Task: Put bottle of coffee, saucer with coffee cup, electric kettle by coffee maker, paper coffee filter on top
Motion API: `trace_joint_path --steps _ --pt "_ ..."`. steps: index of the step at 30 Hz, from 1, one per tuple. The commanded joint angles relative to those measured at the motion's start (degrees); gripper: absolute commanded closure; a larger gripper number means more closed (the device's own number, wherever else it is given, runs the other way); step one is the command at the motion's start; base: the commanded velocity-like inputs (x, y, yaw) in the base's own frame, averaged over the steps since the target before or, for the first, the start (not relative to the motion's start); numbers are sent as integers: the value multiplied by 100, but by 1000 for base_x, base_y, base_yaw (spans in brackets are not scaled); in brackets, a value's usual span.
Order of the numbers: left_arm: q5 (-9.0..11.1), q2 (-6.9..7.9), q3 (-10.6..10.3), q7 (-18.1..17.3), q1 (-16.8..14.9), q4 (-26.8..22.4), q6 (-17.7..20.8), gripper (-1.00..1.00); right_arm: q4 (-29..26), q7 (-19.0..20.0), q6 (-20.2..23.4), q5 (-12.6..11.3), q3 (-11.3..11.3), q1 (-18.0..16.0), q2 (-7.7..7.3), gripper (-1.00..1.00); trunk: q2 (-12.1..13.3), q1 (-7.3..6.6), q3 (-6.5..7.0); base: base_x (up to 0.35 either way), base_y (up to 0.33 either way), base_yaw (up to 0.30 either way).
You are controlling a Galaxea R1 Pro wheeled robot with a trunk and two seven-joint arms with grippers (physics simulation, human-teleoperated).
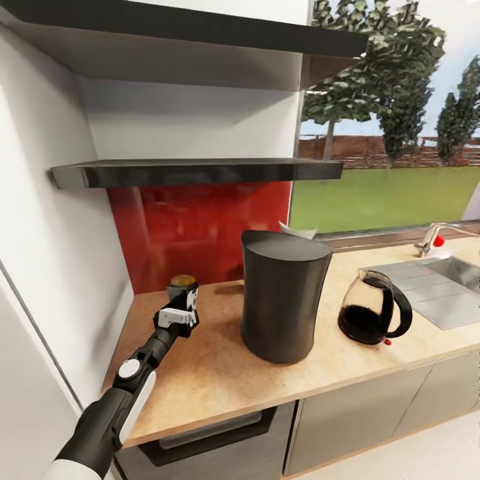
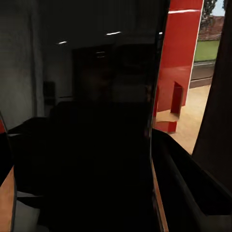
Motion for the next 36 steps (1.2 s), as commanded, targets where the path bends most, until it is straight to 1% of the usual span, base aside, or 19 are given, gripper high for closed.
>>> trace_joint_path --steps 1,5,7,14,19,23,27,30,33,36 --pt "58 3 -9 -24 -5 73 -103 100 9 -7 -21 16 -26 -6 -3 -100 -13 4 -13 59 -13 -149" --pt "58 1 -11 -24 -4 370 -494 100 12 -7 -20 16 -25 -6 -21 -100 -13 4 -13 24 -5 -230" --pt "58 1 -12 -24 -4 514 -609 100 12 -8 -20 16 -25 -6 -25 -100 -13 4 -13 7 -1 -269" --pt "60 -14 -40 -45 -4 691 -697 100 19 -30 -12 24 -25 -6 -23 -100 -13 4 -13 2 0 -232" --pt "59 -16 -131 -27 -4 709 -693 100 27 -33 -11 25 -17 -6 -23 -100 -13 4 -13 144 0 -38" --pt "58 -17 -142 -24 -4 731 -693 100 30 -33 -11 25 -16 -6 -23 -100 -13 4 -13 232 0 -4" --pt "58 -17 -143 -24 -4 769 -699 100 30 -33 -11 25 -16 -6 -23 -100 -13 4 -13 54 0 -1" --pt "60 -17 -144 -24 -4 904 -712 100 30 -33 -11 25 -11 -6 -21 -100 -13 4 -13 9 0 0" --pt "69 -21 -144 -24 -2 1042 -852 100 30 -33 -11 25 -8 -6 -22 -100 -13 4 -13 2 0 0" --pt "77 -25 -147 -24 -1 1241 -1148 100 30 -33 -11 25 -8 -6 -23 -100 -13 4 -13 0 0 0"
